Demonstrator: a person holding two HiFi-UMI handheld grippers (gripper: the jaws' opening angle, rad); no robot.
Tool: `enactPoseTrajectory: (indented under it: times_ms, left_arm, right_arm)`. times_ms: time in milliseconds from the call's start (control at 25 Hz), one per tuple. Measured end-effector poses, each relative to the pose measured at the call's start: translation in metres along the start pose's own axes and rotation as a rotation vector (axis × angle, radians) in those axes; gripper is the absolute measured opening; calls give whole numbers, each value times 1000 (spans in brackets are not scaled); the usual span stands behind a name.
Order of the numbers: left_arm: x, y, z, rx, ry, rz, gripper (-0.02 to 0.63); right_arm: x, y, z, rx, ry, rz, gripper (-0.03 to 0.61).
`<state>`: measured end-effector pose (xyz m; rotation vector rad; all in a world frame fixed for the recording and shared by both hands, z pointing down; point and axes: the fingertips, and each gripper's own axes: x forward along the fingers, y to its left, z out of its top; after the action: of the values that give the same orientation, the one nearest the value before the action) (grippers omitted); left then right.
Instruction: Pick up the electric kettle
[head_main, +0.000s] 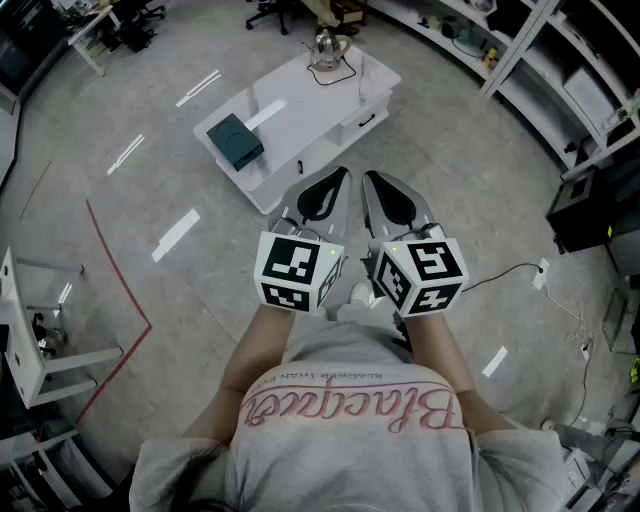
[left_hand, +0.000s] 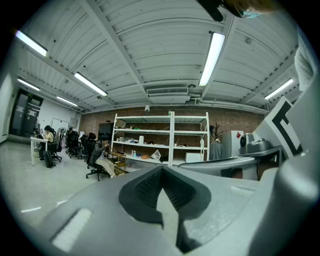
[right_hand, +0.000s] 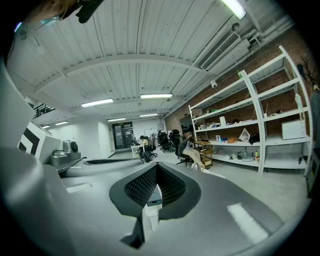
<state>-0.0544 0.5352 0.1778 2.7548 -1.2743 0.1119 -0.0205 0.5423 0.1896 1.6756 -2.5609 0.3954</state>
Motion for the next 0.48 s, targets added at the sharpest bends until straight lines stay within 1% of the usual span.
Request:
enactPoseTrajectory:
  times_ms: [160,320,480]
  left_arm:
    - [16,-6,3,8,-5,-6,6]
    - [36,-3,8,9,-11,12,6]
    - [59,-8,13,22,-21,31,6]
  right_arm:
    - [4,-17,7,-14,-26,-7,20]
    - [10,-34,14,-50,-48,-6,20]
    - [13,-62,25,-66,-74,-3,20]
